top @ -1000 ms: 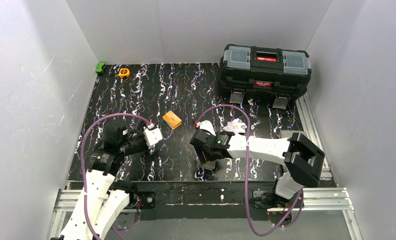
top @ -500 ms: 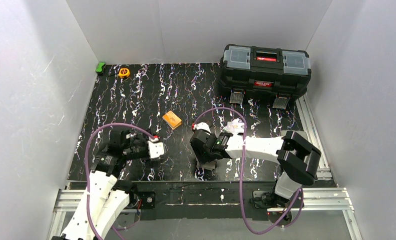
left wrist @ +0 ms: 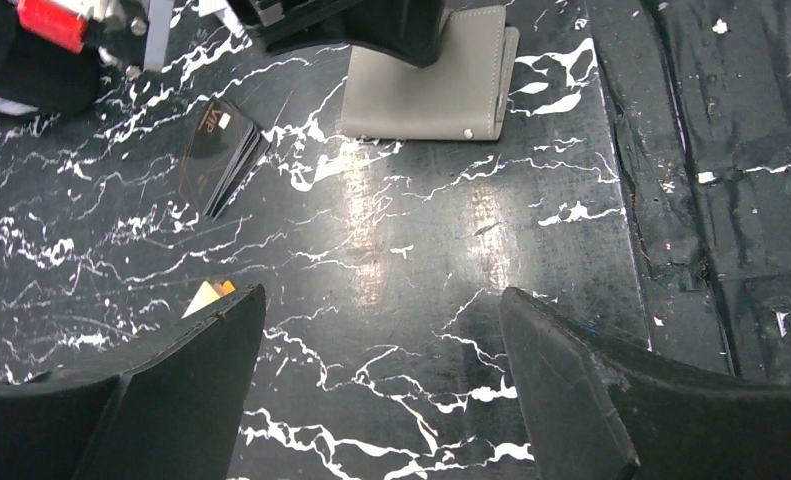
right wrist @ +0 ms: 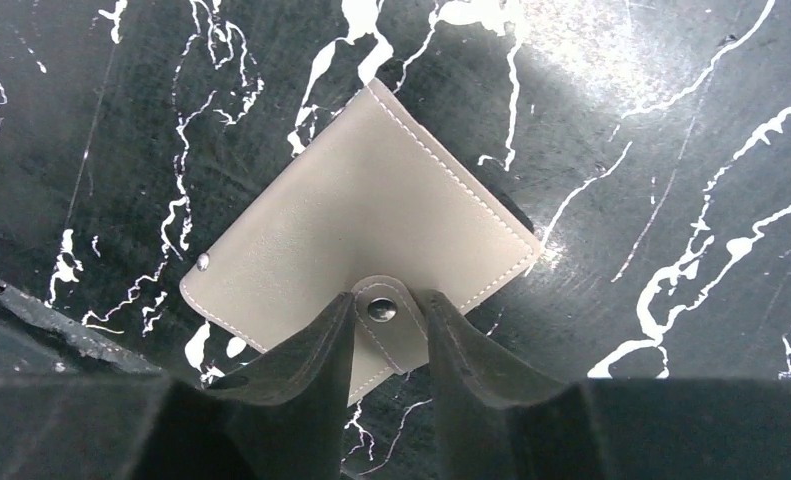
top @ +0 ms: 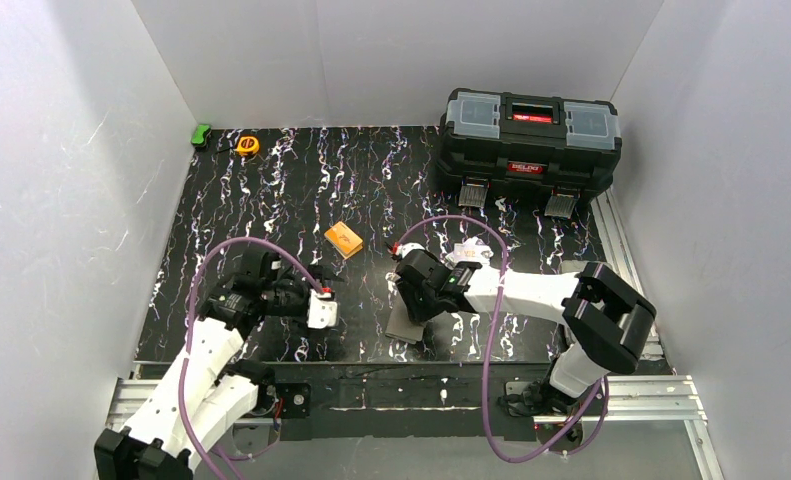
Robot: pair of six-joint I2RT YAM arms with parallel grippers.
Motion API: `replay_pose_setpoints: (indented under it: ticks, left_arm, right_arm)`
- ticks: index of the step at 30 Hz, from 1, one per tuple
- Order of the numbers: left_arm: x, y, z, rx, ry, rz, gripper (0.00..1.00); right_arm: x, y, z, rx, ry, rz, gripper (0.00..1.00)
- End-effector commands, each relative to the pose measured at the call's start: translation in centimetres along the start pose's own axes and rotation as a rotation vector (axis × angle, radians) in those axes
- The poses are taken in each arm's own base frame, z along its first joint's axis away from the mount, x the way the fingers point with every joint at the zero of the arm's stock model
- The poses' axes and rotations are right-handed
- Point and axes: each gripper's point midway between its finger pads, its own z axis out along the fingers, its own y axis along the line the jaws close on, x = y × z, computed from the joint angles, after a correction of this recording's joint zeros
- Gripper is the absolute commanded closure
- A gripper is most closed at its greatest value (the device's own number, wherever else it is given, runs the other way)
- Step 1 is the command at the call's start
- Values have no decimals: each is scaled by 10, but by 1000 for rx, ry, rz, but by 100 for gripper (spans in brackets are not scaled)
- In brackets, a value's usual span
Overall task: Put the credit cards into the card holder
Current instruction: Open the card holder at the center of the board.
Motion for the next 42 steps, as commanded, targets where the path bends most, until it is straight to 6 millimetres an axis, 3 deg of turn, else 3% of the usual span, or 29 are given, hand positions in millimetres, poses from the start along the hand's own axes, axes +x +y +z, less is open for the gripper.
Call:
replay_pose_setpoints:
  ticks: [1,10,16,22,30,33,34,35,36,37,38,42]
  left_arm:
    - [-9,-8,10,60,-56,85,14]
    - [-5,-28,36,162,-112,267,16]
    - [1,-35,54,223,-132,311,18]
    - [3,-34,72,217,-149,373,21]
    - [-2,-18,85,181,-141,386,24]
    - [0,-14,87,180,-118,367,25]
    - [1,-12,87,178,-104,351,25]
    - [2,-11,87,174,-94,335,26]
    - [3,-9,86,168,-84,322,27]
    - [5,-8,85,161,-70,308,29]
    - [5,-6,84,146,-59,297,30]
    - [11,3,79,58,-10,273,33]
  right_arm:
    - [8,11,-3,-77,22,-24,67]
    - [-18,25,-15,-120,-39,-39,98]
    - [-43,33,-30,-146,-107,-41,99]
    - [-51,29,-42,-134,-161,-24,99]
    - [-66,25,-64,-138,-261,7,99]
    - [-68,15,-60,-73,-253,4,99]
    - [-63,9,-54,-28,-214,2,86]
    - [-51,2,-47,17,-155,-2,64]
    - [-43,-1,-40,40,-117,-6,49]
    - [-37,0,-35,52,-96,-8,41]
    - [-32,1,-32,58,-84,-10,36]
    - [-30,6,-21,69,-64,-5,31]
